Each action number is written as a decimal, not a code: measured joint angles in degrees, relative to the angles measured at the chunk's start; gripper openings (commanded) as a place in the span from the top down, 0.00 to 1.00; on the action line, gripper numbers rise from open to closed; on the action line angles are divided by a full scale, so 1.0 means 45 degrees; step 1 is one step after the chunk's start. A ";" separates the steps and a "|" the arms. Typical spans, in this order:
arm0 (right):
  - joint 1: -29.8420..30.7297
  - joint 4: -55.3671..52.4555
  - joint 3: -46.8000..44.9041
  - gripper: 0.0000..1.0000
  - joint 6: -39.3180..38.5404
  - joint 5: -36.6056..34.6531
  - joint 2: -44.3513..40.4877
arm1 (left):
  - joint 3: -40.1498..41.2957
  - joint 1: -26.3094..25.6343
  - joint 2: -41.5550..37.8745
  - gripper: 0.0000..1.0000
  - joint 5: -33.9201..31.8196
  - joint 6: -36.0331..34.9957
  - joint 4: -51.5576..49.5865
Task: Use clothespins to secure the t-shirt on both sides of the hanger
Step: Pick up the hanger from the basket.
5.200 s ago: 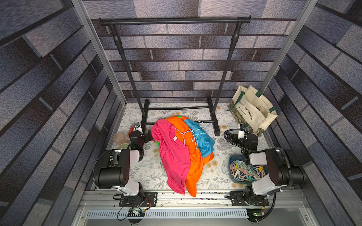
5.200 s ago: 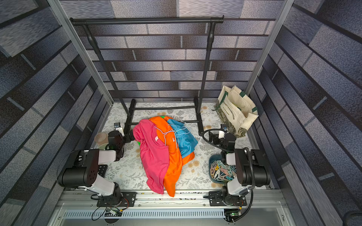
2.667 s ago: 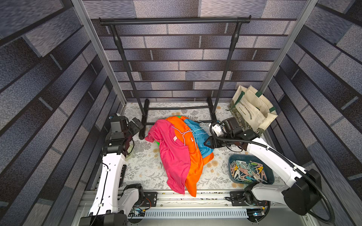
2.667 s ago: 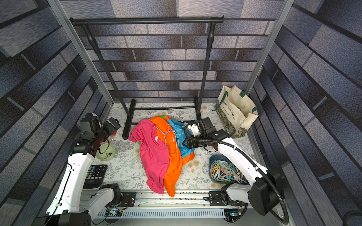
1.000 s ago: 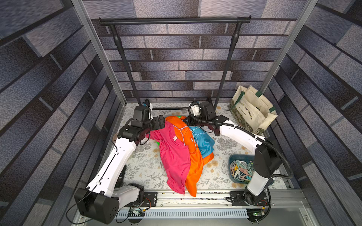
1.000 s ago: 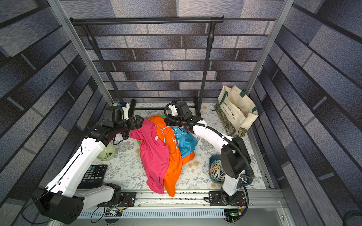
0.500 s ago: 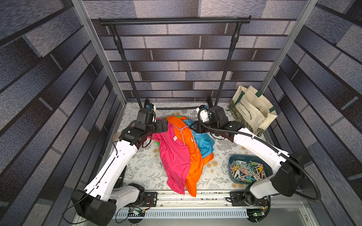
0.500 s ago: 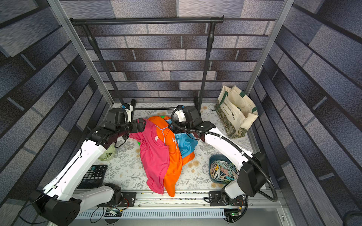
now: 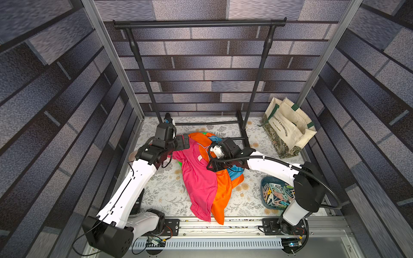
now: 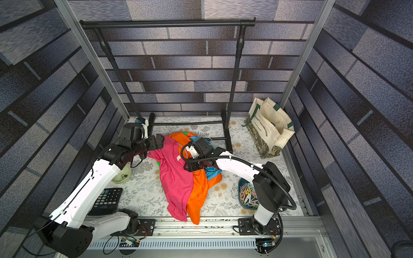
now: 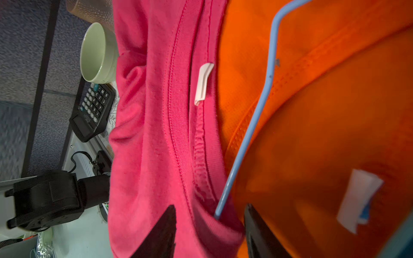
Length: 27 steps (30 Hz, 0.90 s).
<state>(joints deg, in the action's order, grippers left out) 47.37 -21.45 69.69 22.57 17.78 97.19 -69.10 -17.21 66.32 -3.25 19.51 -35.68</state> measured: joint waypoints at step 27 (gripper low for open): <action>0.0029 -0.3871 0.3079 1.00 -0.2458 -0.0957 -0.3084 | -0.1996 -0.1851 -0.0005 0.24 0.1365 -0.0738 -0.0636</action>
<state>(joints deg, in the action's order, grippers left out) 47.51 -38.87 83.55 11.51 13.47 83.31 -78.08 -25.54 66.30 2.90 16.19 -38.54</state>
